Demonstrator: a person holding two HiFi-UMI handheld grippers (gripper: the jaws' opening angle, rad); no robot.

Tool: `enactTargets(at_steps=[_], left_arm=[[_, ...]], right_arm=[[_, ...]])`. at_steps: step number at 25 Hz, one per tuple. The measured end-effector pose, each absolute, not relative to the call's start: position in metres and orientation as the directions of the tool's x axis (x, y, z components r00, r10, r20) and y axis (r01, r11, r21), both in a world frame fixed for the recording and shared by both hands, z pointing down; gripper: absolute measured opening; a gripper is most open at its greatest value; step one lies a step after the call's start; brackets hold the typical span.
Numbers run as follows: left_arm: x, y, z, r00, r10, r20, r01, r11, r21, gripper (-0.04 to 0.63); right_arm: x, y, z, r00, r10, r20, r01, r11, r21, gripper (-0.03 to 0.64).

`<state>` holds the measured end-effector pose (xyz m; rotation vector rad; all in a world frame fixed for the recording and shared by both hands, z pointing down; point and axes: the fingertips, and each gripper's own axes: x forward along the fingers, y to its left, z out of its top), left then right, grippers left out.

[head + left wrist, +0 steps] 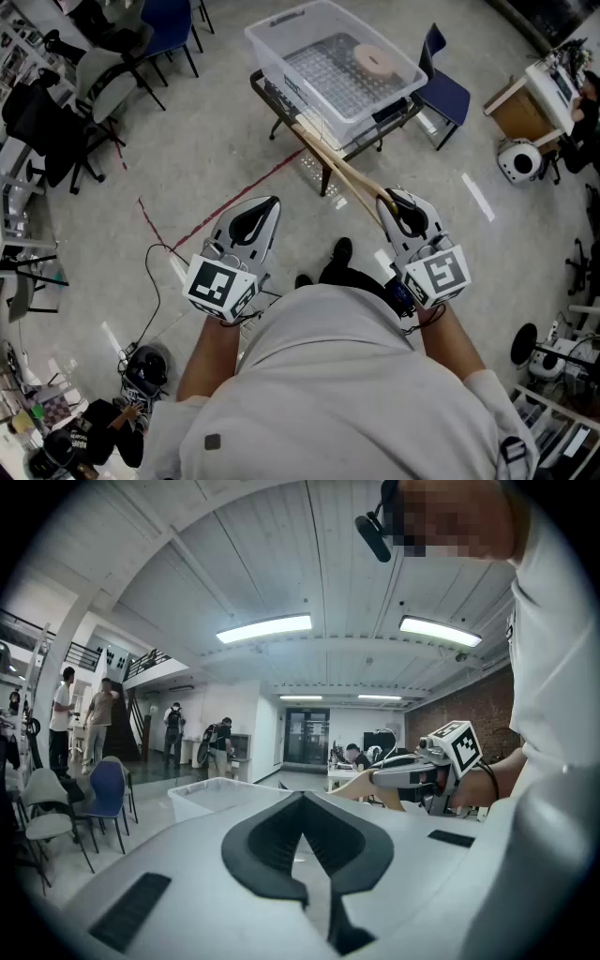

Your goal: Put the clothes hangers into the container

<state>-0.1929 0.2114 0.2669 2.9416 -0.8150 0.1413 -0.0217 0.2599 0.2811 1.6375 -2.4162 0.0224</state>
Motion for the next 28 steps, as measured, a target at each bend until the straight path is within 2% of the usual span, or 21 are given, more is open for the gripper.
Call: enactTargets(at_steps=[15,28], left_arm=[[-0.149,0.177,0.279,0.846,-0.511,0.153,-0.527,-0.845,0.092,0.017],[-0.058,0.117,0.292,0.838,-0.514,0.182,-0.537,-0.835,0.116,0.017]], right_arm=[[0.021,0.227,0.295,-0.357,-0.910,0.209,-0.924,0.377,0.064,0.063],[0.109,0.161,0.305,-0.389,-0.896,0.214,-0.916,0.402,0.015,0.064]])
